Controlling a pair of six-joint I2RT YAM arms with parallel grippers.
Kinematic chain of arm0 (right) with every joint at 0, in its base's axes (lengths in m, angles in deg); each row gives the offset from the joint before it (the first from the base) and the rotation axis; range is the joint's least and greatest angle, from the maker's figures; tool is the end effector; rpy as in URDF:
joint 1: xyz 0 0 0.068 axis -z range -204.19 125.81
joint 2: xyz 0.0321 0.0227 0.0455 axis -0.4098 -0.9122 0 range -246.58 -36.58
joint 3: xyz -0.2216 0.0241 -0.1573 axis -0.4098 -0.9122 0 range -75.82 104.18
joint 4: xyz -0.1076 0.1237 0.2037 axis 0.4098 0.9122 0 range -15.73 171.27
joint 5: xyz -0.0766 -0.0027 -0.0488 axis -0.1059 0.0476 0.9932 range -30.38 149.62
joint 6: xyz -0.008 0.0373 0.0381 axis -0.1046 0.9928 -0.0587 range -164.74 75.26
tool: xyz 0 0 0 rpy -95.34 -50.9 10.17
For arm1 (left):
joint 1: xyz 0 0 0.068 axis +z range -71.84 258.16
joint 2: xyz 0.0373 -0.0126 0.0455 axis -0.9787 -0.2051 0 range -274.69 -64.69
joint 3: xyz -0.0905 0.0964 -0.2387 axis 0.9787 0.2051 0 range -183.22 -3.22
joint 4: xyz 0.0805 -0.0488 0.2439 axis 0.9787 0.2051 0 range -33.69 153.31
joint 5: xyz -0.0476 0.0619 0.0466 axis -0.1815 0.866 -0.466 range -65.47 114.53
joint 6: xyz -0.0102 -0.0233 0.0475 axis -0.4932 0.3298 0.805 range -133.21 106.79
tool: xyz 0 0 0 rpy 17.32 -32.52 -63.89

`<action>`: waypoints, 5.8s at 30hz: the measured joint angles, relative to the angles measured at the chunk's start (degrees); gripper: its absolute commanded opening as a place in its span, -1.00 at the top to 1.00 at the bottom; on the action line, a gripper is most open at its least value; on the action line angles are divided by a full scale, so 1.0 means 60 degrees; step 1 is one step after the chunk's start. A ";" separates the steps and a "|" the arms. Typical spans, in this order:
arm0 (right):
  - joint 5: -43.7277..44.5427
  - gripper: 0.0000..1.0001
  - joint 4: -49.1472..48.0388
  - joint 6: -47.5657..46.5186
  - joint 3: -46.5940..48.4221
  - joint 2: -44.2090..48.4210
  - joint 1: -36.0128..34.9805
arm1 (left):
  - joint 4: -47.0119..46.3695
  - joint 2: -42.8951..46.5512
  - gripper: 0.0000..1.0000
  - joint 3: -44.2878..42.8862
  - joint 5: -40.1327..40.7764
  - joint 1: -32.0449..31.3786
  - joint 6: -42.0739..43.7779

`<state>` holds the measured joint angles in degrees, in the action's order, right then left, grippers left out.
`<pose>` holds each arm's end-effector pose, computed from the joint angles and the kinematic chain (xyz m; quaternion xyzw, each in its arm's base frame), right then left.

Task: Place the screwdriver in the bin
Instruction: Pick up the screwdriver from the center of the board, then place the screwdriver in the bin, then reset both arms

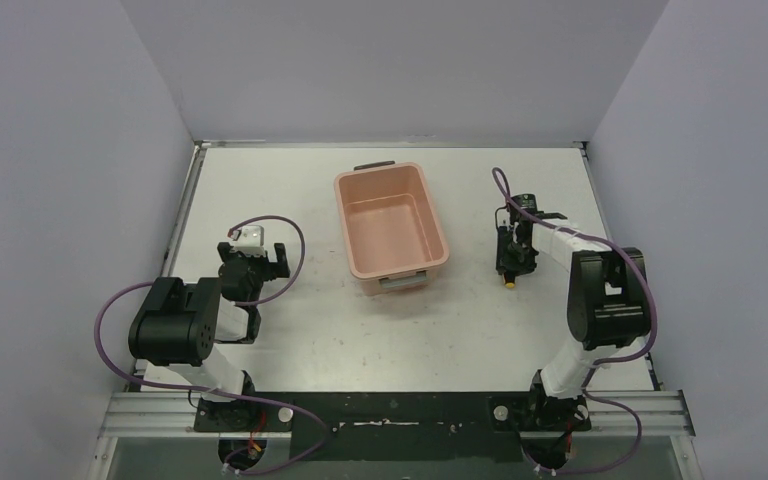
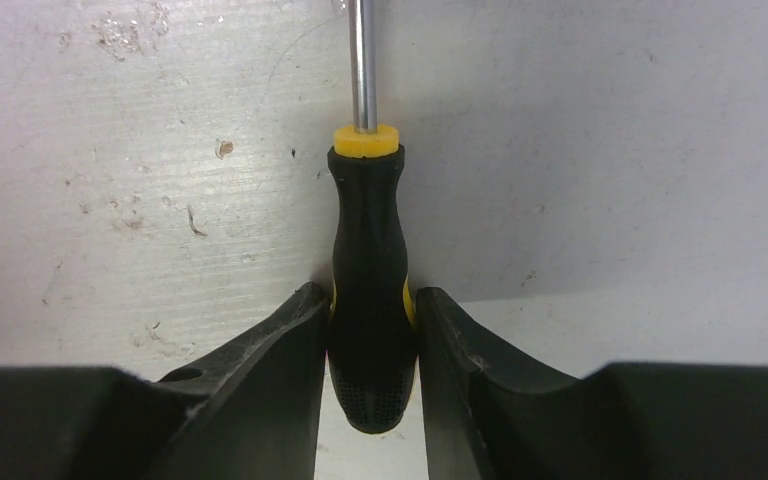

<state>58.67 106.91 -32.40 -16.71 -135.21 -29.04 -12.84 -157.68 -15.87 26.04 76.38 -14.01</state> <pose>0.3192 0.0276 0.1605 0.0632 0.9858 0.0312 0.1521 0.2415 -0.0066 0.1246 -0.0018 0.7727 -0.0041 0.6348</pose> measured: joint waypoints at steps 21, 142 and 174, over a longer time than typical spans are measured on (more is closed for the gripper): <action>0.0124 1.00 0.2182 0.0058 0.2506 0.1330 0.0000 | 0.0000 0.0000 -0.94 0.0000 0.0000 0.0000 0.0000; 0.1188 -1.00 -0.4171 0.1530 -0.4167 0.7278 -0.1056 | 0.0004 0.0000 -0.94 0.0000 0.0040 0.0000 -0.0004; 0.0652 -1.00 -0.6823 0.0794 -0.6728 0.9398 -0.1056 | 0.0004 0.0000 -0.94 0.0000 0.0040 0.0000 -0.0004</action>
<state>62.58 65.97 -27.64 -57.08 -78.82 -35.37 -12.81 -157.68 -15.87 26.29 76.38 -14.03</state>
